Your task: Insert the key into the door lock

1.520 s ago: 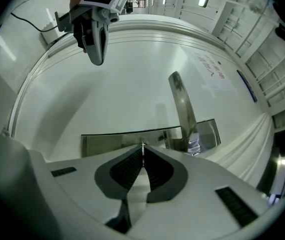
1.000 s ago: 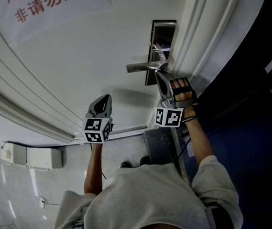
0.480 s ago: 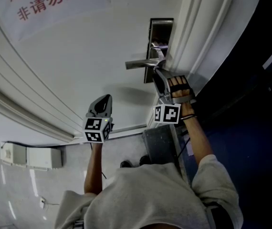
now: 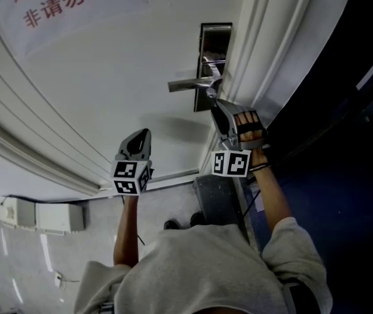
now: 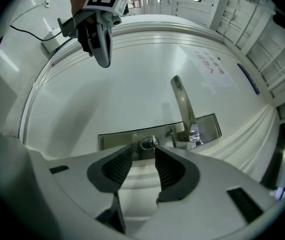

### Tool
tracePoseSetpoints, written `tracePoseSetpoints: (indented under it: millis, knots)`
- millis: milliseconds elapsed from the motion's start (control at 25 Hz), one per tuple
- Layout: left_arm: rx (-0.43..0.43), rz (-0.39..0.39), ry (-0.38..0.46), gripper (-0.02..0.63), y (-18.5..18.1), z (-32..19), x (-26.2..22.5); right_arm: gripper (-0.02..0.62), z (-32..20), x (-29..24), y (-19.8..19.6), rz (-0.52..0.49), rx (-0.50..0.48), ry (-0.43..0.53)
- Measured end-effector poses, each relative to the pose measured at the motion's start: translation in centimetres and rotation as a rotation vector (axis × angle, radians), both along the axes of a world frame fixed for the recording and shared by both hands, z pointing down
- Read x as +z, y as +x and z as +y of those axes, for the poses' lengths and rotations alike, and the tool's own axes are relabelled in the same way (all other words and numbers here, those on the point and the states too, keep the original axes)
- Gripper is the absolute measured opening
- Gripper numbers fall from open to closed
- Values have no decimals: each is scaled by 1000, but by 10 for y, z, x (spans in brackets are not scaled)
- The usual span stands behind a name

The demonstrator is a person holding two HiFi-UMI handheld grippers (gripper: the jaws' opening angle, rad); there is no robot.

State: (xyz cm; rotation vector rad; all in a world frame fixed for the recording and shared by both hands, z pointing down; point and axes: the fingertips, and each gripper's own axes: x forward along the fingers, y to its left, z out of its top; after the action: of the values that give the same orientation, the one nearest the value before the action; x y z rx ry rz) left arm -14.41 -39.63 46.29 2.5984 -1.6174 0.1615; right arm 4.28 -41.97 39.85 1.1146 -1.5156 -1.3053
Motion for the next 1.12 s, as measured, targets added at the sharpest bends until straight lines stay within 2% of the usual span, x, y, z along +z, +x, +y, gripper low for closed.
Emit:
tracePoseSetpoints:
  millis: [160, 320, 440, 560, 640, 720, 1000, 1120]
  knots:
    - [15, -5, -1, 17, 7, 2, -3, 119, 16, 3, 7, -31, 7, 6]
    - [32, -5, -1, 17, 16, 3, -3, 37, 25, 9, 16, -51, 13, 17]
    - [41, -5, 0, 17, 21, 4, -4, 28, 28, 13, 23, -72, 28, -8]
    - [42, -5, 1, 17, 22, 5, -4, 25, 30, 12, 26, -141, 30, -35]
    - [38, -4, 2, 17, 22, 5, -4, 23, 30, 9, 27, -237, 25, -71]
    - [30, -3, 3, 17, 19, 6, -4, 23, 32, 7, 27, -377, 13, -125]
    - [4, -2, 9, 17, 9, 7, -6, 23, 31, 12, 27, -989, -36, -362]
    - [-8, 0, 12, 17, 7, 8, -7, 23, 30, 19, 32, -1134, -48, -414]
